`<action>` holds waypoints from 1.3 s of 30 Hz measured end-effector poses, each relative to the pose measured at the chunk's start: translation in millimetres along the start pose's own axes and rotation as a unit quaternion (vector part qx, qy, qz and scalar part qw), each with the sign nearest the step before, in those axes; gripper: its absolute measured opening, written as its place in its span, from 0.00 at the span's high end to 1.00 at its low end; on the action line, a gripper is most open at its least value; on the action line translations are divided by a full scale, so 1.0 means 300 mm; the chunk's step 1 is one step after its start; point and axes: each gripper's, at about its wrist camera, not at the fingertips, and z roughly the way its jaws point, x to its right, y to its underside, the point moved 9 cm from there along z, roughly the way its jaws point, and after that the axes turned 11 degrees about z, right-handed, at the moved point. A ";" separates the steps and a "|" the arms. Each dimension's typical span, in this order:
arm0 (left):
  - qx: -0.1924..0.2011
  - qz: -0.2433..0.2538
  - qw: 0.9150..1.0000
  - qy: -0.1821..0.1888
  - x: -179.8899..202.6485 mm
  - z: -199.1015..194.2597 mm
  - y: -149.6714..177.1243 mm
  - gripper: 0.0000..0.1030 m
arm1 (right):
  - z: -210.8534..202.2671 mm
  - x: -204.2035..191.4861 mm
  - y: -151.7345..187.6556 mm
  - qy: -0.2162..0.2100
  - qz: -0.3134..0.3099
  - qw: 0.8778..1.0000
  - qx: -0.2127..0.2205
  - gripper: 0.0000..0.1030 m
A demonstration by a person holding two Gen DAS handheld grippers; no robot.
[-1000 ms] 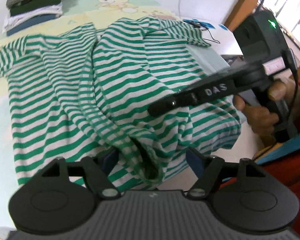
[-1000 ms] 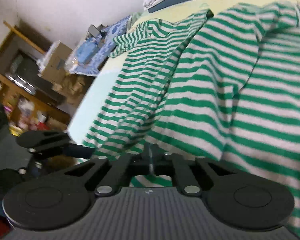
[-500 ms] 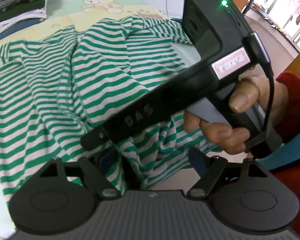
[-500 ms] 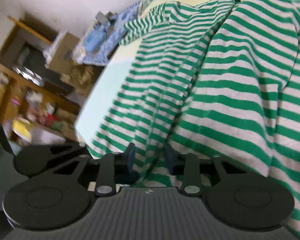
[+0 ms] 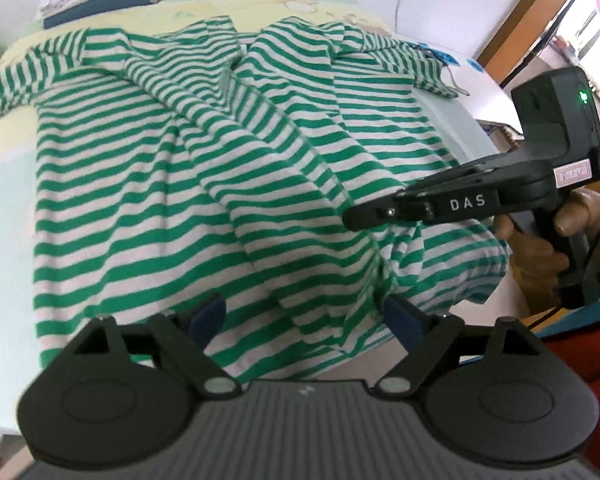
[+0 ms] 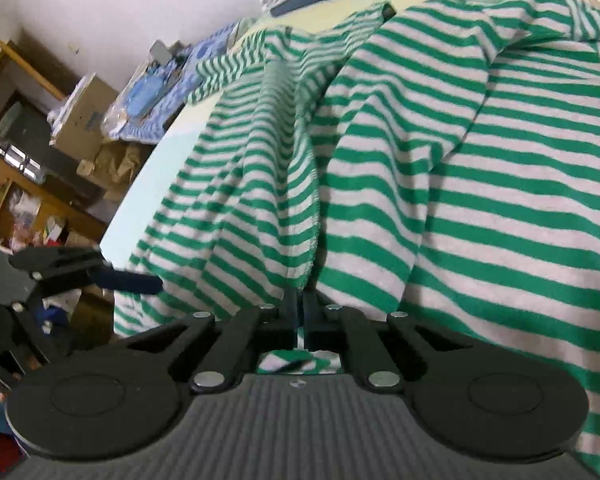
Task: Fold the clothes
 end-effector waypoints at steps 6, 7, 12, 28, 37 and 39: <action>0.031 -0.011 0.999 0.033 -0.007 0.038 -0.011 0.17 | -0.022 0.019 -0.032 0.001 0.016 1.000 0.017 0.98; 0.036 -0.018 0.998 0.039 -0.016 0.042 -0.012 0.17 | -0.019 0.023 -0.032 0.005 0.014 1.000 0.017 0.97; 0.046 -0.063 0.995 0.057 -0.068 0.064 -0.017 0.33 | -0.017 0.038 -0.021 0.019 0.004 1.000 0.022 0.94; 0.042 -0.090 0.993 0.068 -0.080 0.105 -0.024 0.26 | -0.101 0.059 0.101 0.014 0.006 1.000 -0.005 0.61; 0.066 -0.067 0.996 0.012 -0.115 0.101 -0.083 0.96 | -0.094 0.013 0.044 -0.002 -0.005 0.999 0.039 0.91; 0.086 -0.070 0.994 0.002 -0.139 0.060 -0.101 0.98 | -0.131 -0.012 0.022 -0.014 -0.012 0.998 0.064 0.91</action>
